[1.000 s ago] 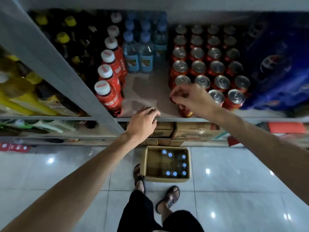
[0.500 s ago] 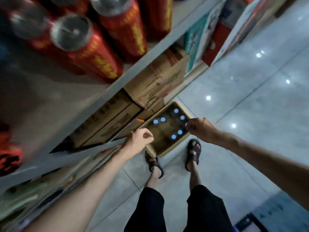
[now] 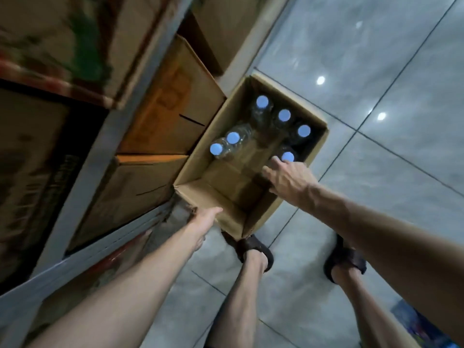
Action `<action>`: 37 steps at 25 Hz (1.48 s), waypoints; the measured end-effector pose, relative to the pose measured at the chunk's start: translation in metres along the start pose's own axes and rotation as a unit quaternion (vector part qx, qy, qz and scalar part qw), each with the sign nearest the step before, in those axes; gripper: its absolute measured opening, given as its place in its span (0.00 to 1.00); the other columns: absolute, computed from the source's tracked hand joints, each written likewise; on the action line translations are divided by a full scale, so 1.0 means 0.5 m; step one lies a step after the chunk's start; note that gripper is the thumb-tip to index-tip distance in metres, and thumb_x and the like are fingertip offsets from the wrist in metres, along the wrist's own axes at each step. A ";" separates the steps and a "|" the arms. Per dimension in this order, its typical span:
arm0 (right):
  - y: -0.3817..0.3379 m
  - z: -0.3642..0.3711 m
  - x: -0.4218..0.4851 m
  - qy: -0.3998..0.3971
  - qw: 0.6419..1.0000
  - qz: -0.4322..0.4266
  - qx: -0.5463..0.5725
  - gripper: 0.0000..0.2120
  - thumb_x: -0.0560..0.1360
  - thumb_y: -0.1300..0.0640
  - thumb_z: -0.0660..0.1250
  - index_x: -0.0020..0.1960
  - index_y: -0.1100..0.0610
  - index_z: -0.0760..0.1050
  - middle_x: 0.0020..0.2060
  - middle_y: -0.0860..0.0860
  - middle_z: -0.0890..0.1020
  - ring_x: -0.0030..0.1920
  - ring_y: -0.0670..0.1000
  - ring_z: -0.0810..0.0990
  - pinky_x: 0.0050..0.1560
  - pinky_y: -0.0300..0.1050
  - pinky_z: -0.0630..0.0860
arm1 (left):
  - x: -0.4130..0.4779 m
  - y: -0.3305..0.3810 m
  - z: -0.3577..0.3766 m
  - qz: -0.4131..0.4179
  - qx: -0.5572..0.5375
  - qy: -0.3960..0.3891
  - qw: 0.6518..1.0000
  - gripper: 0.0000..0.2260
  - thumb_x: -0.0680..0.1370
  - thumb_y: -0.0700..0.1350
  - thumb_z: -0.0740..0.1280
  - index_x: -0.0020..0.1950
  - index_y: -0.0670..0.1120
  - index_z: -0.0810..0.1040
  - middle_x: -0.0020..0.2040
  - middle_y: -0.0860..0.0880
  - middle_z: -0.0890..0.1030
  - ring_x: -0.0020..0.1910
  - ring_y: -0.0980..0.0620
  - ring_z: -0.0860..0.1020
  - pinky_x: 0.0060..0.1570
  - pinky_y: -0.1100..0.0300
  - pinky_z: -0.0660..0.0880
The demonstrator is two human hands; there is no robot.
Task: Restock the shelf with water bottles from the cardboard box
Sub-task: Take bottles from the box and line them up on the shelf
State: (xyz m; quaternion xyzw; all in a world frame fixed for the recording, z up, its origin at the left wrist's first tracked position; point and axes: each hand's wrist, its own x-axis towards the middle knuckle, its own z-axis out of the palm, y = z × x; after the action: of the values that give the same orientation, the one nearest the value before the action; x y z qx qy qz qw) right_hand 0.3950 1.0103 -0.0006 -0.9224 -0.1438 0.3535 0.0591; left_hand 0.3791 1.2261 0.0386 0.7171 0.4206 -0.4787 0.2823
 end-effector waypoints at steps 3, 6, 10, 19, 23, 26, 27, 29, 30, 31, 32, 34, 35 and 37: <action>-0.016 0.084 0.058 0.016 0.995 -0.036 -0.093 0.17 0.81 0.61 0.52 0.68 0.55 0.68 0.61 0.60 0.69 0.49 0.58 0.77 0.35 0.48 0.64 | 0.106 -0.028 0.026 0.003 -0.039 0.011 0.999 0.27 0.76 0.51 0.66 0.71 0.41 0.67 0.70 0.38 0.71 0.67 0.38 0.71 0.67 0.44 0.68; -0.015 0.121 0.084 0.031 0.994 -0.022 -0.098 0.18 0.79 0.66 0.52 0.67 0.58 0.70 0.57 0.61 0.70 0.43 0.57 0.78 0.33 0.47 0.65 | 0.146 -0.034 0.033 0.015 -0.054 0.019 0.998 0.28 0.75 0.52 0.67 0.72 0.44 0.65 0.68 0.43 0.72 0.65 0.44 0.72 0.67 0.46 0.69; -0.016 0.128 0.098 0.030 0.999 -0.025 -0.006 0.13 0.77 0.66 0.57 0.61 0.60 0.72 0.56 0.59 0.69 0.42 0.57 0.77 0.33 0.47 0.66 | 0.158 -0.038 0.015 0.006 -0.071 0.022 0.997 0.28 0.75 0.48 0.69 0.71 0.42 0.65 0.66 0.44 0.72 0.63 0.45 0.73 0.65 0.49 0.71; 0.006 -0.204 -0.069 0.149 0.834 0.069 0.527 0.06 0.65 0.57 0.75 0.41 0.51 0.82 0.37 0.46 0.78 0.34 0.44 0.75 0.34 0.34 0.72 | -0.061 0.083 -0.002 0.402 0.143 0.063 0.902 0.51 0.61 0.46 0.81 0.77 0.44 0.56 0.76 0.44 0.62 0.75 0.47 0.61 0.72 0.52 0.61; 0.024 -0.451 -0.206 0.089 0.743 0.032 0.662 0.07 0.69 0.65 0.73 0.35 0.54 0.81 0.30 0.50 0.77 0.26 0.46 0.70 0.26 0.37 0.68 | -0.254 0.190 -0.069 0.516 0.123 0.093 0.843 0.38 0.57 0.59 0.72 0.61 0.38 0.74 0.56 0.42 0.81 0.55 0.51 0.77 0.53 0.61 0.70; 0.032 -0.626 -0.314 0.087 0.722 0.014 0.686 0.02 0.66 0.57 0.72 0.37 0.54 0.80 0.31 0.53 0.74 0.28 0.48 0.67 0.27 0.36 0.62 | -0.443 0.255 -0.145 0.549 0.146 0.102 0.817 0.36 0.54 0.60 0.70 0.51 0.36 0.77 0.45 0.42 0.82 0.44 0.47 0.80 0.43 0.64 0.69; 0.028 -0.684 -0.352 0.099 0.711 -0.002 0.696 0.04 0.66 0.57 0.72 0.39 0.56 0.80 0.30 0.51 0.74 0.28 0.46 0.67 0.26 0.35 0.62 | -0.516 0.272 -0.177 0.547 0.151 0.091 0.818 0.36 0.53 0.60 0.73 0.52 0.36 0.77 0.45 0.42 0.82 0.45 0.48 0.79 0.43 0.64 0.68; 0.011 -0.785 -0.430 0.118 0.710 -0.034 0.693 0.10 0.69 0.60 0.74 0.47 0.62 0.78 0.28 0.45 0.74 0.25 0.41 0.68 0.25 0.30 0.64 | -0.658 0.285 -0.237 0.511 0.136 0.040 0.847 0.34 0.55 0.56 0.79 0.55 0.40 0.78 0.46 0.47 0.81 0.45 0.53 0.78 0.42 0.65 0.68; 0.002 -0.827 -0.466 0.121 0.715 -0.053 0.686 0.11 0.71 0.62 0.74 0.50 0.64 0.76 0.27 0.42 0.74 0.24 0.39 0.69 0.26 0.29 0.65 | -0.724 0.287 -0.262 0.496 0.115 0.000 0.860 0.30 0.56 0.54 0.80 0.54 0.44 0.78 0.45 0.51 0.81 0.43 0.57 0.78 0.40 0.67 0.69; -0.009 -0.879 -0.510 0.116 0.726 -0.073 0.673 0.11 0.73 0.63 0.72 0.52 0.64 0.75 0.26 0.41 0.74 0.24 0.38 0.70 0.27 0.29 0.65 | -0.798 0.287 -0.293 0.489 0.088 -0.041 0.867 0.26 0.58 0.52 0.80 0.52 0.47 0.78 0.43 0.54 0.81 0.41 0.62 0.78 0.40 0.68 0.71; -0.022 -0.925 -0.554 0.105 0.738 -0.091 0.660 0.13 0.73 0.62 0.72 0.55 0.62 0.74 0.27 0.41 0.75 0.25 0.39 0.71 0.28 0.31 0.65 | -0.873 0.282 -0.325 0.479 0.063 -0.081 0.872 0.22 0.61 0.48 0.80 0.52 0.49 0.78 0.43 0.55 0.81 0.39 0.65 0.78 0.40 0.70 0.73; -0.047 -1.015 -0.644 0.081 0.749 -0.122 0.646 0.20 0.71 0.54 0.75 0.60 0.54 0.74 0.30 0.44 0.76 0.28 0.44 0.70 0.31 0.38 0.65 | -1.020 0.261 -0.385 0.460 0.016 -0.148 0.875 0.20 0.69 0.39 0.76 0.59 0.46 0.75 0.47 0.51 0.82 0.42 0.63 0.81 0.43 0.68 0.76; -0.058 -1.059 -0.688 0.069 0.752 -0.133 0.642 0.24 0.69 0.52 0.75 0.62 0.51 0.73 0.33 0.45 0.79 0.30 0.45 0.73 0.33 0.38 0.67 | -1.084 0.247 -0.411 0.461 -0.003 -0.167 0.872 0.22 0.71 0.39 0.74 0.64 0.45 0.73 0.51 0.46 0.82 0.48 0.57 0.82 0.48 0.62 0.78; -0.084 -1.129 -0.759 0.038 0.750 -0.167 0.639 0.28 0.67 0.53 0.75 0.66 0.49 0.70 0.45 0.48 0.85 0.41 0.47 0.83 0.42 0.39 0.75 | -1.198 0.211 -0.457 0.479 -0.038 -0.190 0.856 0.25 0.72 0.43 0.71 0.68 0.45 0.70 0.59 0.39 0.80 0.54 0.46 0.80 0.54 0.51 0.76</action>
State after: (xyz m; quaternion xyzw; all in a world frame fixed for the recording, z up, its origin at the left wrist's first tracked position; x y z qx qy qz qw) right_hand 0.4943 0.9296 0.6689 -0.6434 -0.0342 0.3116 0.6984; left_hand 0.4616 1.1599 0.6794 0.7136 -0.0192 -0.3954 0.5780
